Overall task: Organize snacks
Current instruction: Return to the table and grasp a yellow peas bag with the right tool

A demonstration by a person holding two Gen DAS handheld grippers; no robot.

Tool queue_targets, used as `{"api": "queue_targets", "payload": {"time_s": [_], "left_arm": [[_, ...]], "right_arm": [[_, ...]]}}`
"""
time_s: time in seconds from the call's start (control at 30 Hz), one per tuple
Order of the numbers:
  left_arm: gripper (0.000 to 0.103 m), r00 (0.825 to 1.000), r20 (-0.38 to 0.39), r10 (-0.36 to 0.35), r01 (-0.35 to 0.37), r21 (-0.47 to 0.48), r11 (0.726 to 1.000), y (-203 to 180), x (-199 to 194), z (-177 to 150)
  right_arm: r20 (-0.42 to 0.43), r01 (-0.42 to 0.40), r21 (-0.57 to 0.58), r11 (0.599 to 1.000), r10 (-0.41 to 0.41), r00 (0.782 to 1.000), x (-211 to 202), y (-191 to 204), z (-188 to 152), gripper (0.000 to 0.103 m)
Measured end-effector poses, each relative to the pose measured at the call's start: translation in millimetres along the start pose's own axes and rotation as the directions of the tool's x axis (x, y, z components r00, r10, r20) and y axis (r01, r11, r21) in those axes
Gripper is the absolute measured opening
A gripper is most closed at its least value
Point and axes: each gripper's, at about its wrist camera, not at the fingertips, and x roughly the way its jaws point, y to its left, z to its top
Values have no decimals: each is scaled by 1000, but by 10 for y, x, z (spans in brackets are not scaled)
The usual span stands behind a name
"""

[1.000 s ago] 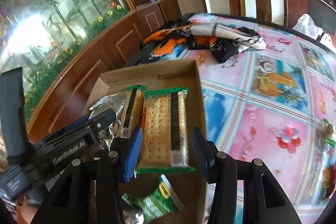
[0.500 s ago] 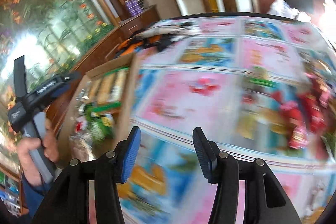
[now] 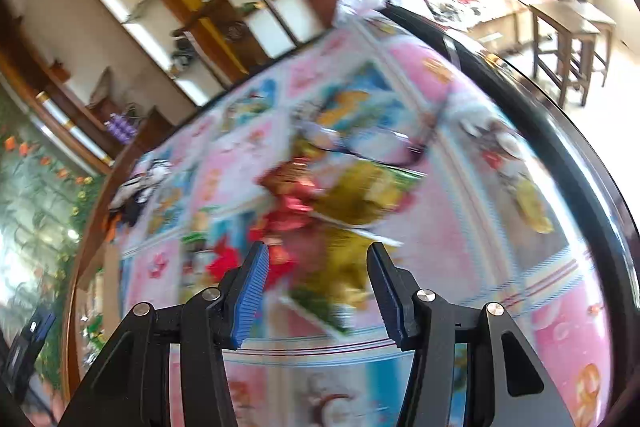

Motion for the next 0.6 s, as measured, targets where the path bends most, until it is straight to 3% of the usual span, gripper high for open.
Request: {"api": "queue_targets", "payload": {"time_s": [0.17, 0.27, 0.43, 0.57, 0.6], "left_arm": [[68, 989, -118, -93, 95, 7, 995, -386, 300, -125], [68, 981, -169, -97, 98, 0, 995, -502, 468, -178], [68, 969, -219, -117, 116, -14, 993, -656, 656, -175], [68, 959, -253, -128, 126, -24, 992, -810, 818, -132], [68, 956, -263, -132, 128, -30, 991, -859, 880, -118]], "right_arm": [[-15, 46, 14, 999, -46, 999, 102, -85, 14, 54], [-44, 42, -9, 999, -42, 998, 226, -38, -16, 54], [-78, 17, -160, 987, -30, 996, 346, 235, -156, 50], [-130, 10, -341, 940, -58, 990, 401, 568, -356, 49], [-133, 23, -362, 932, -76, 988, 399, 593, -383, 44]]}}
